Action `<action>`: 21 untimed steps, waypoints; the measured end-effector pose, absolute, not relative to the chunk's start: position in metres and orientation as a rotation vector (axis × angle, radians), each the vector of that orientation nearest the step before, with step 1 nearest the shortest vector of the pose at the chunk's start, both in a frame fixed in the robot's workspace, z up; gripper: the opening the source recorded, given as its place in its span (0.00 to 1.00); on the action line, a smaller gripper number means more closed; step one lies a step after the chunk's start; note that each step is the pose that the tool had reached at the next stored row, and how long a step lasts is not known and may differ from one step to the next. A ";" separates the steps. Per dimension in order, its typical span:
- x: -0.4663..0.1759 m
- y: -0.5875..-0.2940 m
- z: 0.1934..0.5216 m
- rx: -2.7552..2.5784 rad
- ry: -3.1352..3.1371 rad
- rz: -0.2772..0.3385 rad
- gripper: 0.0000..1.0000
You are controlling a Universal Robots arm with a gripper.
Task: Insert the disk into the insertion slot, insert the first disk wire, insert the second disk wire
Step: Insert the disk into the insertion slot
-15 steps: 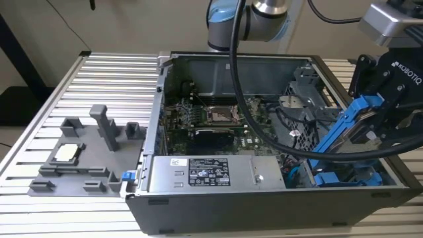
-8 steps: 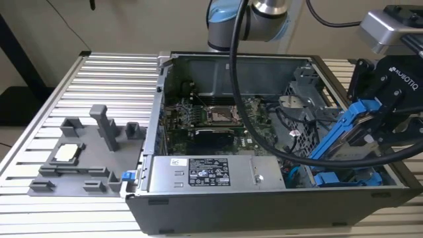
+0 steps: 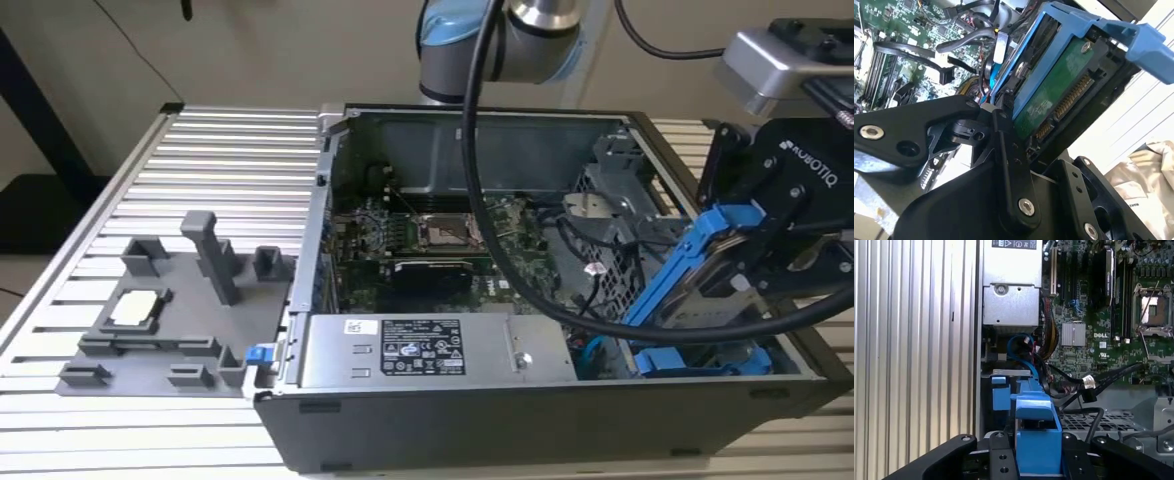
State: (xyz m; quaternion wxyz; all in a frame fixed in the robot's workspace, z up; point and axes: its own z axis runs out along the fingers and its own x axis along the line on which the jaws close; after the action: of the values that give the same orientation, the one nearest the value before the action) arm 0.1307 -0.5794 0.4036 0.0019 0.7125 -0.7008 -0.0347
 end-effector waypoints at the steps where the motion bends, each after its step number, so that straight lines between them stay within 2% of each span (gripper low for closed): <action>1: 0.131 -0.579 0.404 2.235 -2.198 -0.111 0.33; 11: 0.137 -0.579 0.412 2.210 -2.175 -0.154 0.33; 21: 0.142 -0.579 0.409 2.201 -2.168 -0.167 0.33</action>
State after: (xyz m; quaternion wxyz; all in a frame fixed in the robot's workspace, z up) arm 0.1422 -0.5793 0.4094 0.0236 0.7112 -0.7005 -0.0539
